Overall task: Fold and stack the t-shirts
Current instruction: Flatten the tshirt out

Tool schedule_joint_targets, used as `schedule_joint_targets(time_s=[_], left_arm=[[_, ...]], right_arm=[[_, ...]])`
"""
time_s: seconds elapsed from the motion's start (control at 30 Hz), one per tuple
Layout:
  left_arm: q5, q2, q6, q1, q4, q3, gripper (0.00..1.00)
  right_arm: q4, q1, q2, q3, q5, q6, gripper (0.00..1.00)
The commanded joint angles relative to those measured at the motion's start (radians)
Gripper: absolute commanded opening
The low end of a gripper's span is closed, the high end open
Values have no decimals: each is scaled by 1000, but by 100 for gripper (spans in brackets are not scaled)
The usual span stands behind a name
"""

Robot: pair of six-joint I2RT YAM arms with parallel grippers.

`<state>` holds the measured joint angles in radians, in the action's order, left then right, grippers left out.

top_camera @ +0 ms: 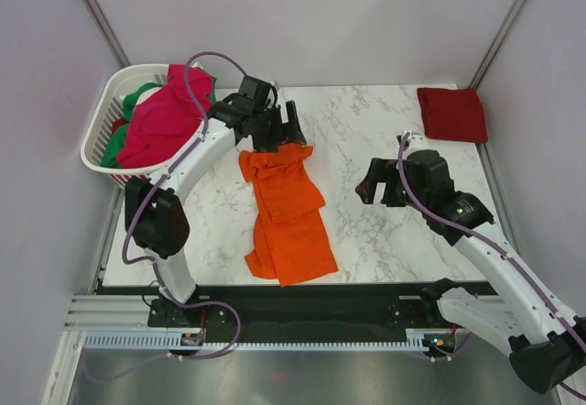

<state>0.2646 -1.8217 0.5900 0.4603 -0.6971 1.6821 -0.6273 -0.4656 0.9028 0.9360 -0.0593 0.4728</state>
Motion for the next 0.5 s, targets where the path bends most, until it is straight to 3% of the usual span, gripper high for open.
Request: schedule_joint_targets(time_s=[0.0, 0.07, 0.2, 0.3, 0.47], left_arm=[[-185, 100, -153, -29, -113, 64, 93], [-257, 134, -165, -31, -119, 31, 93], [-366, 203, -194, -32, -117, -45, 92], [-386, 249, -203, -37, -116, -105, 91], [-398, 320, -210, -45, -116, -186, 90]], right_arm=[[96, -2, 60, -37, 228, -11, 98], [129, -22, 140, -46, 298, -11, 96], [130, -163, 287, -20, 241, -11, 94], [138, -290, 376, -26, 190, 15, 92], [221, -358, 476, -91, 171, 95, 87]])
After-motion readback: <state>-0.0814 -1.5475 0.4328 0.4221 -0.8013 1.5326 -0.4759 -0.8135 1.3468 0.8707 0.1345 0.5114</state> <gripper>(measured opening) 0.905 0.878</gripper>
